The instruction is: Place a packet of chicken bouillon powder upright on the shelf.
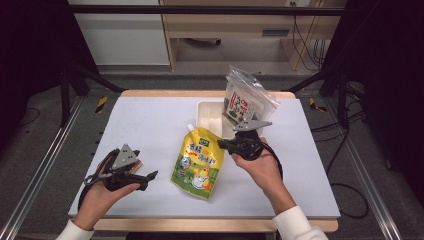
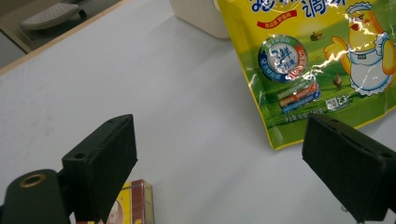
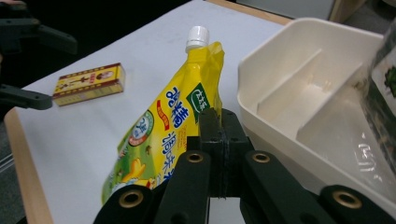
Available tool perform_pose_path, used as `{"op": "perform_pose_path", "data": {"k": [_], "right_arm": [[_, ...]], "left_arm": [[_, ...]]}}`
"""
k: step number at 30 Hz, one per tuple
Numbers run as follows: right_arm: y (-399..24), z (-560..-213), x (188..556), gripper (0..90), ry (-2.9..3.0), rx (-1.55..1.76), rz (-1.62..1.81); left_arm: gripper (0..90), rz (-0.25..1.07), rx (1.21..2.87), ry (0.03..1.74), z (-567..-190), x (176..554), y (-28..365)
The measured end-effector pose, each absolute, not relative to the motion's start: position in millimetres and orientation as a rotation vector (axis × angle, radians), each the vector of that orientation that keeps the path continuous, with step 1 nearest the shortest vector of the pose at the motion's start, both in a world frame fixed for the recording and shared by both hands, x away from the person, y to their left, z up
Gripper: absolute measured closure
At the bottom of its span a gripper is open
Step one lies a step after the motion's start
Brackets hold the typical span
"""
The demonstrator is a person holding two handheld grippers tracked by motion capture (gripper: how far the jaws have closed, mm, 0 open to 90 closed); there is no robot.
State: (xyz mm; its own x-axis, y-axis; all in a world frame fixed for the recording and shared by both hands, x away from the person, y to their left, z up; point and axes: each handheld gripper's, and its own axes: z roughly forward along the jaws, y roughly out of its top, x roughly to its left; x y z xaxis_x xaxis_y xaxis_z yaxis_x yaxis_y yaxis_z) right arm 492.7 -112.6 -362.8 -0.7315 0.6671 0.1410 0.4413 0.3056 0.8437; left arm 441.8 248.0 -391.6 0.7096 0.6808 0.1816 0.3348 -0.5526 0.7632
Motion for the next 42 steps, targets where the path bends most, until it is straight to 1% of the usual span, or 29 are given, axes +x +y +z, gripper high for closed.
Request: {"op": "perform_pose_path", "data": {"k": [11,29,38,42], "right_arm": [[-103,-334,486,90.0,2.4,0.839,1.37],[-98,-313,483,90.0,2.441,0.706,1.323],[-91,-307,479,90.0,2.45,0.641,1.298],[-87,-305,478,90.0,2.457,0.613,1.294]], "left_arm": [[9.2,0.64,2.217,0.683,-361,449,237],[10.1,0.607,2.258,0.568,-318,461,215],[14.1,0.599,2.279,0.519,-307,467,205],[18.4,0.577,2.285,0.5,-305,468,201]]}}
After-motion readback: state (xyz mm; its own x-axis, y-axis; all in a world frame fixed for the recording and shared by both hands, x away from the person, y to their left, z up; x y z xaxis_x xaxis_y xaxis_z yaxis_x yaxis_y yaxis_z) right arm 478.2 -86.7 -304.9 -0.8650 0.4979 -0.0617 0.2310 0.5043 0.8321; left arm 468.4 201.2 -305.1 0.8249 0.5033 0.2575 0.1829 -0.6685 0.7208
